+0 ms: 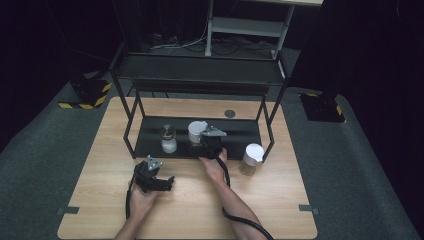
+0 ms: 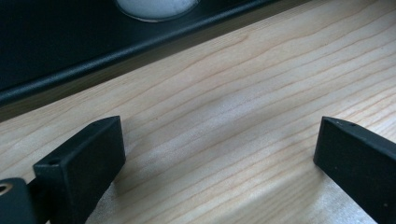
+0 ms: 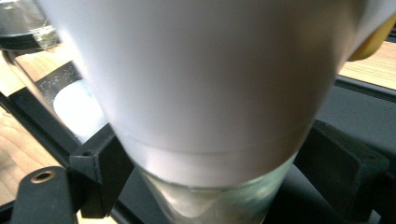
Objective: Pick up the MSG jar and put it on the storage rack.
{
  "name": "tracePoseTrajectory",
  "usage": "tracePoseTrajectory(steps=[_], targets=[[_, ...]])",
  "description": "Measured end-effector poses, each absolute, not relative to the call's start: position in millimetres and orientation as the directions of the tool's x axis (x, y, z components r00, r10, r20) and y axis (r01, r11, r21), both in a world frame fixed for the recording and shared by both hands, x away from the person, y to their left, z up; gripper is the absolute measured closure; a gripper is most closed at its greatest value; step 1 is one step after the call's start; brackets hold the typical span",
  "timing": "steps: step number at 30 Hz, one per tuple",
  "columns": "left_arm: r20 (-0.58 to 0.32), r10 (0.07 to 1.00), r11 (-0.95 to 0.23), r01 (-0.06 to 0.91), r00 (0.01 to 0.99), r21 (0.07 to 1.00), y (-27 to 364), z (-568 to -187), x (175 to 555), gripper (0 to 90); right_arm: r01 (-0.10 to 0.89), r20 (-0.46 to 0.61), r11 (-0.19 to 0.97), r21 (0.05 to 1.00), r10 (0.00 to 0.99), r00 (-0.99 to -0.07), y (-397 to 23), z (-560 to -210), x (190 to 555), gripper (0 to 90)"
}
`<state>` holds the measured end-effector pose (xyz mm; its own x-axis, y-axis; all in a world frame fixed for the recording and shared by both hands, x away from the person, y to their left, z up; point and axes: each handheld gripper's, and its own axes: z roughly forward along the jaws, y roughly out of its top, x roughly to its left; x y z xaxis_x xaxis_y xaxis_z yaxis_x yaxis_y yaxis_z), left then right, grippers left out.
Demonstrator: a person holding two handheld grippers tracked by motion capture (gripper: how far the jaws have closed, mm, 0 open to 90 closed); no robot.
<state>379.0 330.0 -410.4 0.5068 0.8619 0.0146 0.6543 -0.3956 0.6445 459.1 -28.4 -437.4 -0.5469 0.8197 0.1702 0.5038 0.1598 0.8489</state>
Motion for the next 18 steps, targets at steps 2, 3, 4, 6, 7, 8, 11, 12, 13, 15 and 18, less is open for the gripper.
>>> tracePoseTrajectory(steps=[2,3,4,6,7,8,11,12,13,15,18], targets=[[0.015,0.862,-0.396,0.654,0.507,0.644,330,-410,379,2.0,0.502,0.172,0.159,0.85,0.817,-0.55,-30,-438,459,13.7],[0.015,0.862,-0.396,0.654,0.507,0.644,330,-410,379,2.0,0.502,0.172,0.159,0.85,0.817,-0.55,-30,-438,459,13.7],[0.015,0.862,-0.396,0.654,0.507,0.645,330,-410,379,2.0,0.502,0.175,0.156,0.85,0.817,-0.55,-31,-437,458,13.4],[0.015,0.862,-0.396,0.654,0.507,0.644,330,-410,379,2.0,0.505,0.181,0.152,0.85,0.815,-0.55,-32,-437,458,12.7],[0.015,0.862,-0.396,0.654,0.507,0.644,330,-410,379,2.0,0.505,0.181,0.152,0.85,0.815,-0.55,-32,-437,458,12.7],[0.015,0.862,-0.396,0.654,0.507,0.644,330,-410,379,2.0,0.508,0.185,0.15,0.848,0.815,-0.549,-33,-437,458,12.4],[0.015,0.862,-0.396,0.654,0.507,0.645,330,-410,379,2.0,0.513,0.185,0.151,0.845,0.817,-0.546,-35,-438,457,11.7],[0.015,0.862,-0.396,0.654,0.507,0.644,330,-410,379,2.0,0.515,0.184,0.151,0.844,0.821,-0.541,-37,-439,456,11.6],[0.015,0.862,-0.396,0.654,0.507,0.644,330,-410,379,2.0,0.515,0.183,0.149,0.844,0.823,-0.538,-38,-439,454,11.3],[0.015,0.862,-0.396,0.654,0.507,0.644,330,-410,379,2.0,0.515,0.182,0.151,0.844,0.822,-0.539,-39,-439,454,11.1],[0.014,0.862,-0.396,0.654,0.507,0.645,330,-410,379,2.0,0.508,0.174,0.155,0.847,0.822,-0.542,-42,-439,451,10.9]])
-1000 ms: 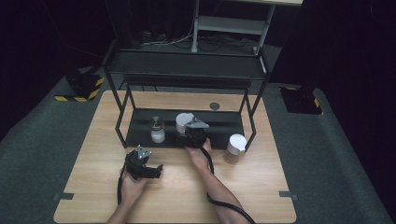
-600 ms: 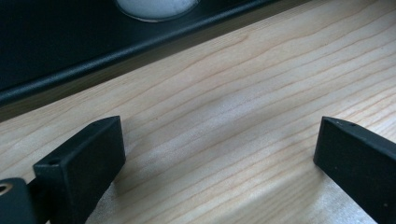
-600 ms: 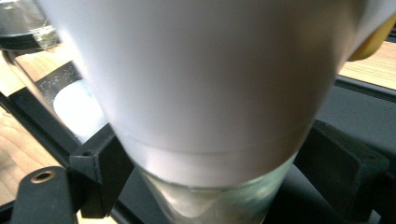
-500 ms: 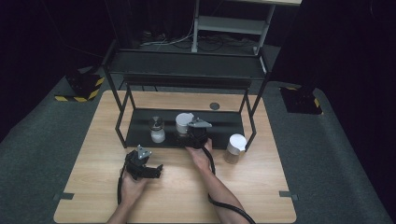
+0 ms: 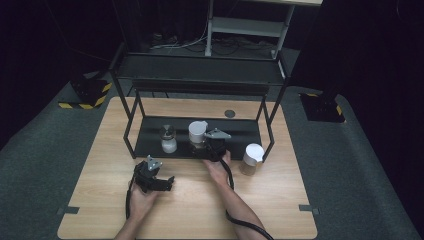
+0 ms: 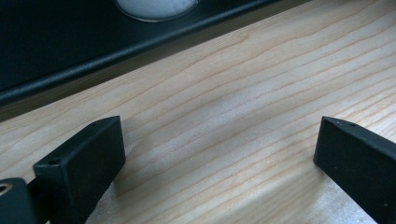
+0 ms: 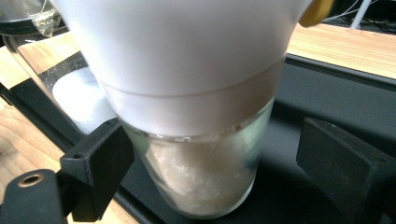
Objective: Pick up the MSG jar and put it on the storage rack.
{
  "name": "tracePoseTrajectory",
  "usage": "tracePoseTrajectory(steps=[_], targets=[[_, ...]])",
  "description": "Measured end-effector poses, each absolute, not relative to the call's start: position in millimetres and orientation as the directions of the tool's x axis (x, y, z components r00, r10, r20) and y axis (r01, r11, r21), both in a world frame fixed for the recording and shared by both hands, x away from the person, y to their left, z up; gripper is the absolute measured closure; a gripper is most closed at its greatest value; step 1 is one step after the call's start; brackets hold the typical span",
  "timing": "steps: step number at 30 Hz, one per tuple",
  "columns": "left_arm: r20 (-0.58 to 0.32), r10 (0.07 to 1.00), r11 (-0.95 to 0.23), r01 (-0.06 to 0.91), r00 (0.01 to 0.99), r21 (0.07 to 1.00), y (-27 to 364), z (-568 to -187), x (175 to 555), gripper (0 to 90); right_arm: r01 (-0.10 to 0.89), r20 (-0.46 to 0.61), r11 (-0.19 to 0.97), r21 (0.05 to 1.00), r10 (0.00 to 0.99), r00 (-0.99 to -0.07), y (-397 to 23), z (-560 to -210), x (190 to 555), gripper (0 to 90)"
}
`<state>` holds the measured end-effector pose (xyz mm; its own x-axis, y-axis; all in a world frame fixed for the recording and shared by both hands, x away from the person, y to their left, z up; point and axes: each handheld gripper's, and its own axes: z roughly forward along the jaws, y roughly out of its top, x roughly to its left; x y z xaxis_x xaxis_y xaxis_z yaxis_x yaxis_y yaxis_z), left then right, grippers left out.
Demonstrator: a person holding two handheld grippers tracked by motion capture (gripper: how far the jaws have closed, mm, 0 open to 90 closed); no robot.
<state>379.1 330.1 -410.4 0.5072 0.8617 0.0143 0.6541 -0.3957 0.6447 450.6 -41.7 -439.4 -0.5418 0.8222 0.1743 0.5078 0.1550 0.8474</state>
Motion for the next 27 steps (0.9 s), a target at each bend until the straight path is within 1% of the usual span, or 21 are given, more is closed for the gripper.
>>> tracePoseTrajectory(steps=[15,27], targets=[[0.015,0.862,-0.396,0.654,0.507,0.645,330,-410,379,2.0,0.502,0.178,0.156,0.851,0.813,-0.555,-57,-438,441,10.4],[0.015,0.862,-0.396,0.654,0.507,0.645,330,-410,379,2.0,0.496,0.148,0.19,0.847,0.812,-0.565,-65,-434,429,10.5]])
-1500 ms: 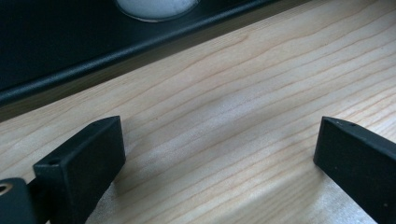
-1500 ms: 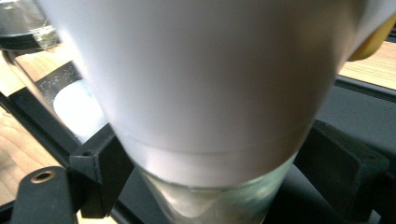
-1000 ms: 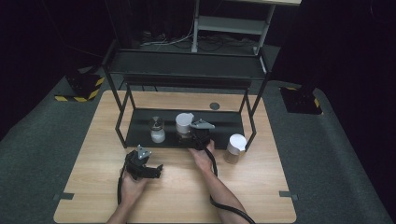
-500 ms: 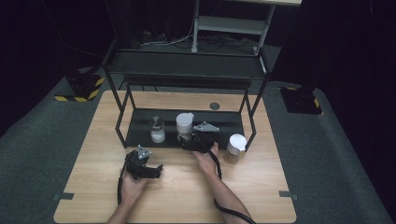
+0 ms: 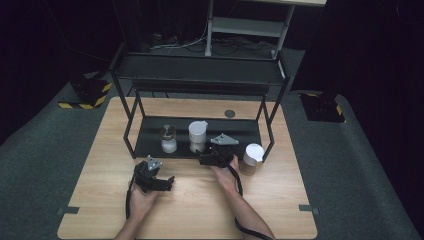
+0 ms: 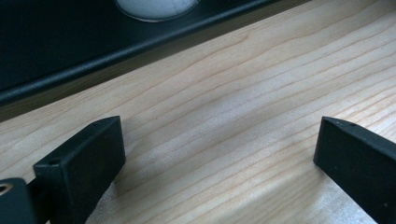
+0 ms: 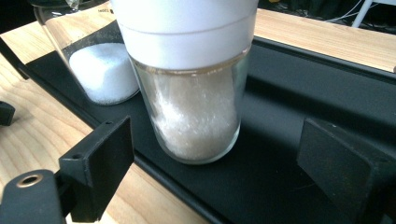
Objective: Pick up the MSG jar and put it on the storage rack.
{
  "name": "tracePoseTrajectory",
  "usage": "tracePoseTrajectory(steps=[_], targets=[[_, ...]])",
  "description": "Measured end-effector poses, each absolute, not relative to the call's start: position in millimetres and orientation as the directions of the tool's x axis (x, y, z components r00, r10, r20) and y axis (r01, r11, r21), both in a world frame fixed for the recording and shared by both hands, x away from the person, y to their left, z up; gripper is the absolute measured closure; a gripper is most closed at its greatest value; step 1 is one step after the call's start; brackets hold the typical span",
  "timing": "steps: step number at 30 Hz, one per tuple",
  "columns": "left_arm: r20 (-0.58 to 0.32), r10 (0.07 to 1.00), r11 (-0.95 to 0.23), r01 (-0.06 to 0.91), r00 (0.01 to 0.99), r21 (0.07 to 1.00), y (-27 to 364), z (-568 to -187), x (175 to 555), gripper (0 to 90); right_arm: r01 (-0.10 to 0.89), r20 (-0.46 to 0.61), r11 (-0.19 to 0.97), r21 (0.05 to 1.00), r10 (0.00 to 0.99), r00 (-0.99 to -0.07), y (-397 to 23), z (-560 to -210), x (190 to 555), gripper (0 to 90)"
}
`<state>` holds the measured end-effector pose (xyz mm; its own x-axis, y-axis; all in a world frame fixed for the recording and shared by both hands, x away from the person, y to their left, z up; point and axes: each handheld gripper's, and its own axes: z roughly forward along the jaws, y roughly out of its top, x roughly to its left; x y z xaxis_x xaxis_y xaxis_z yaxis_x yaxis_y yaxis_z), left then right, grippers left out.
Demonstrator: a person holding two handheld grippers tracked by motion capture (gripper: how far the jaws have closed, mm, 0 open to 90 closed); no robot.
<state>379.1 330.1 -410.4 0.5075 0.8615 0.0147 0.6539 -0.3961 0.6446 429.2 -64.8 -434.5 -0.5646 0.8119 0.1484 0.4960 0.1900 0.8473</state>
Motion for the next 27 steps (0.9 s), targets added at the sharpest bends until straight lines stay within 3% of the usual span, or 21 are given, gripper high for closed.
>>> tracePoseTrajectory(steps=[27], targets=[[0.015,0.861,-0.396,0.654,0.508,0.645,330,-410,379,2.0,0.444,0.105,0.24,0.863,0.776,-0.622,-77,-427,399,11.4]])
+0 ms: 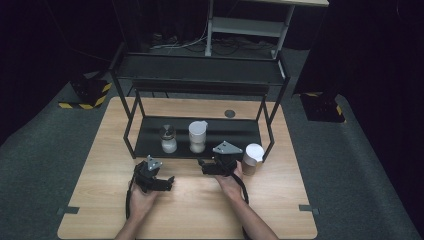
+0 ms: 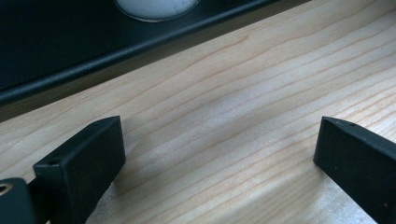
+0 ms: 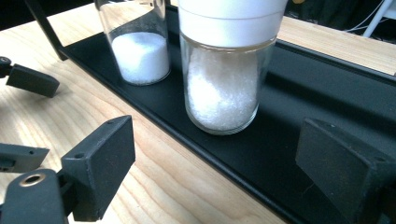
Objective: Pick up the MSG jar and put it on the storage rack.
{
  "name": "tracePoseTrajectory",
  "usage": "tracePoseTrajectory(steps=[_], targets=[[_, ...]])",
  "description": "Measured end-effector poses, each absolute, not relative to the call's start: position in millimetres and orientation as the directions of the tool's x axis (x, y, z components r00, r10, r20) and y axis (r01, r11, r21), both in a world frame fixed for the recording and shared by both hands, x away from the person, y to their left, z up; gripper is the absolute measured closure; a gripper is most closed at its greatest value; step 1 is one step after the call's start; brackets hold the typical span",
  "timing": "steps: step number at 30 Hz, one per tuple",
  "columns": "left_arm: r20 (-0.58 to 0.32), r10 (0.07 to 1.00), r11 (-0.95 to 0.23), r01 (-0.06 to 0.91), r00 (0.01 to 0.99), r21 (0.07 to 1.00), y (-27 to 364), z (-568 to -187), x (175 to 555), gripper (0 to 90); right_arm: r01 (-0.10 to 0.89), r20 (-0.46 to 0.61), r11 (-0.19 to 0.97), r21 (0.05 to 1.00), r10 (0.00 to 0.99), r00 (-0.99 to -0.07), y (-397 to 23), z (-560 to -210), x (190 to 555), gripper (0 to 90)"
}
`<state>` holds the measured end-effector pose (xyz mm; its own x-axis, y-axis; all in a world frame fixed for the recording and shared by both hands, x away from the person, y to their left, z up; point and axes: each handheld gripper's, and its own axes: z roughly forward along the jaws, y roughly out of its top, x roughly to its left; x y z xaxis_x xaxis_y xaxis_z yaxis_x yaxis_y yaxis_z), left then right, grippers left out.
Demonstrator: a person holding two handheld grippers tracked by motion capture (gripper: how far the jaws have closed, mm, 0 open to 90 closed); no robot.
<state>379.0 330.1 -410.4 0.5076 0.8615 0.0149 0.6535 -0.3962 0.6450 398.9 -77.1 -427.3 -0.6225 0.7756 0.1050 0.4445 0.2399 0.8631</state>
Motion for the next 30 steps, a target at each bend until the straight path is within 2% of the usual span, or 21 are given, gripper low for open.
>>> tracePoseTrajectory(steps=[13,30], targets=[[0.016,0.861,-0.397,0.653,0.508,0.645,330,-410,379,2.1,0.412,0.063,0.274,0.869,0.765,-0.641,-83,-426,381,11.6],[0.015,0.861,-0.397,0.653,0.508,0.645,330,-410,379,2.2,0.405,0.061,0.275,0.872,0.759,-0.648,-108,-429,353,12.0]])
